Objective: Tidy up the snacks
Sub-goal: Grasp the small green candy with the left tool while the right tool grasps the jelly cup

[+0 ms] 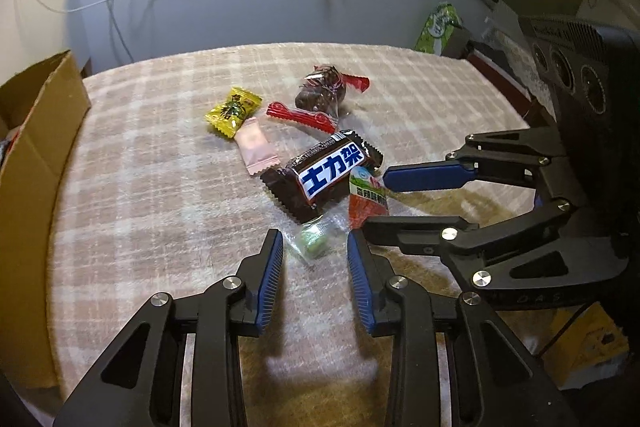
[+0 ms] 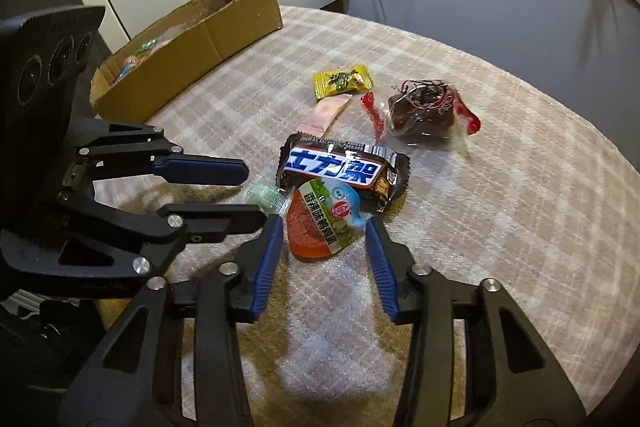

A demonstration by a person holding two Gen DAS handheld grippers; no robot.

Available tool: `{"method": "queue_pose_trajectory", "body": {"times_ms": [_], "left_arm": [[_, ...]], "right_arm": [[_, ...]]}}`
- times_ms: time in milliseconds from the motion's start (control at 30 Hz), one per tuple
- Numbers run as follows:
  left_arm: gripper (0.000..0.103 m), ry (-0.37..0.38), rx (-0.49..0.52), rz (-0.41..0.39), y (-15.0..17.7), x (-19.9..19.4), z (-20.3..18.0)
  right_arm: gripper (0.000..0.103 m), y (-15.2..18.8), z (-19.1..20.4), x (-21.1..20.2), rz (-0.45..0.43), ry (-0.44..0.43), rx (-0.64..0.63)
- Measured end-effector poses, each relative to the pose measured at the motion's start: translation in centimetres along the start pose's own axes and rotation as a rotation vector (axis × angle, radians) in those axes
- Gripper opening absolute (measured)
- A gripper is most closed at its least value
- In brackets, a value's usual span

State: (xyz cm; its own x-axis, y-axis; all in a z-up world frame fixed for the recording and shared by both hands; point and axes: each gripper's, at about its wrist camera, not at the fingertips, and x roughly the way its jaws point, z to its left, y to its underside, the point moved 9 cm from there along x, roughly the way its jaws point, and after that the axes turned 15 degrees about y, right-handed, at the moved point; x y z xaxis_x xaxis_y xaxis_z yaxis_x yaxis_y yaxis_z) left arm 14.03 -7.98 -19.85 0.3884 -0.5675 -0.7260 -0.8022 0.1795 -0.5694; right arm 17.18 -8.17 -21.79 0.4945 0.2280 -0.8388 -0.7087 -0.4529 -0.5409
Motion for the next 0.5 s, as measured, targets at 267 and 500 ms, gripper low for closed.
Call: {"method": "queue_pose_trajectory", "body": {"times_ms": [267, 500], "left_arm": [[0.026, -0.032, 0.025, 0.013, -0.5, 0.8, 0.8], [0.024, -0.049, 0.030, -0.001, -0.5, 0.6, 1.1]], "right_arm": [[0.042, -0.4, 0.1, 0.8, -0.002, 0.007, -0.025], [0.039, -0.7, 0.4, 1.0, -0.006, 0.014, -0.043]]}}
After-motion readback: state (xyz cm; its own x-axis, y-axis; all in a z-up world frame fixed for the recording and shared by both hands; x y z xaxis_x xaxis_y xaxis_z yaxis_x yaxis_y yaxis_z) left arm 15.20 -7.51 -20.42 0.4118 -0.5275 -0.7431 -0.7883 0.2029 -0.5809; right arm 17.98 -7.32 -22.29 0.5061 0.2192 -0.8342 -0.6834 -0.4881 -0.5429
